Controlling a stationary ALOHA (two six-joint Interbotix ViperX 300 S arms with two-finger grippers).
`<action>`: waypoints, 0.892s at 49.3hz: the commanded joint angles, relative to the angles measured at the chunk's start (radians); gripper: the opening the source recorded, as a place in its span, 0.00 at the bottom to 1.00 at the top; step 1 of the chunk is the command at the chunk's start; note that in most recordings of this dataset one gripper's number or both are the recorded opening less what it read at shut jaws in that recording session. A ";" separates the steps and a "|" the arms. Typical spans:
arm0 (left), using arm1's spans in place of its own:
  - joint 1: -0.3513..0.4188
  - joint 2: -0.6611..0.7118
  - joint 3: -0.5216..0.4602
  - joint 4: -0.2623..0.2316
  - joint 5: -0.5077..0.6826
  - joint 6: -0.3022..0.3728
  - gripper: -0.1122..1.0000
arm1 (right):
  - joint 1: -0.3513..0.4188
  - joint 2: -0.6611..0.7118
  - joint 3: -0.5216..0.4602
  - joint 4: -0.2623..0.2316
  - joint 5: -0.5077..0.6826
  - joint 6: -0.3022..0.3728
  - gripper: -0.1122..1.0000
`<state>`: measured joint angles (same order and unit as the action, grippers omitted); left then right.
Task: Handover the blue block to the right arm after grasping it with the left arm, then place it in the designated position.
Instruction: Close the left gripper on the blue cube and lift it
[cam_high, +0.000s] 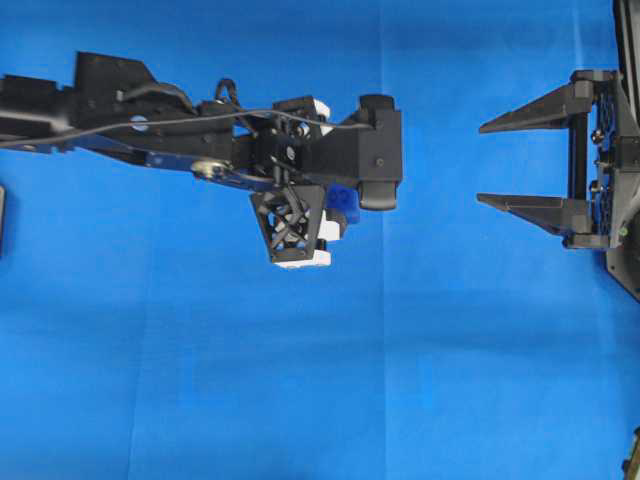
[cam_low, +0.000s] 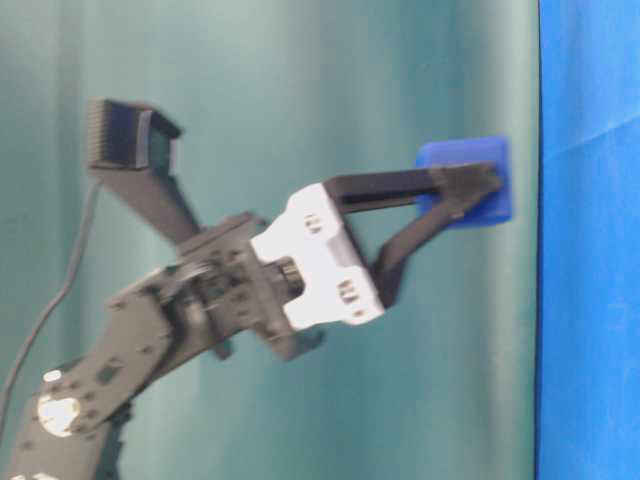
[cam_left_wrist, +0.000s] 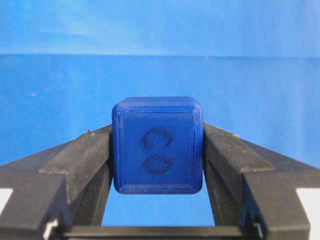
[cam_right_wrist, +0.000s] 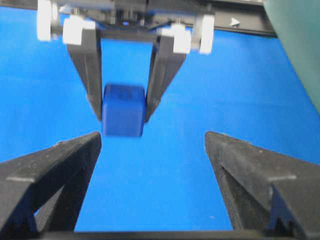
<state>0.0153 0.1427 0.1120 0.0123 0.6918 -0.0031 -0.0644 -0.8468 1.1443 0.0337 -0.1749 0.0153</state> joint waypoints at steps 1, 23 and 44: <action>-0.006 -0.055 -0.041 0.002 0.028 -0.002 0.51 | -0.002 0.003 -0.017 0.006 -0.002 0.002 0.94; -0.008 -0.129 -0.081 0.002 0.098 0.000 0.51 | -0.002 0.003 -0.017 0.014 -0.003 0.002 0.94; -0.008 -0.129 -0.081 0.002 0.101 0.000 0.51 | -0.002 0.003 -0.017 0.014 -0.002 0.002 0.94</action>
<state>0.0077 0.0491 0.0583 0.0123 0.7961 0.0000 -0.0644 -0.8468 1.1459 0.0445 -0.1718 0.0153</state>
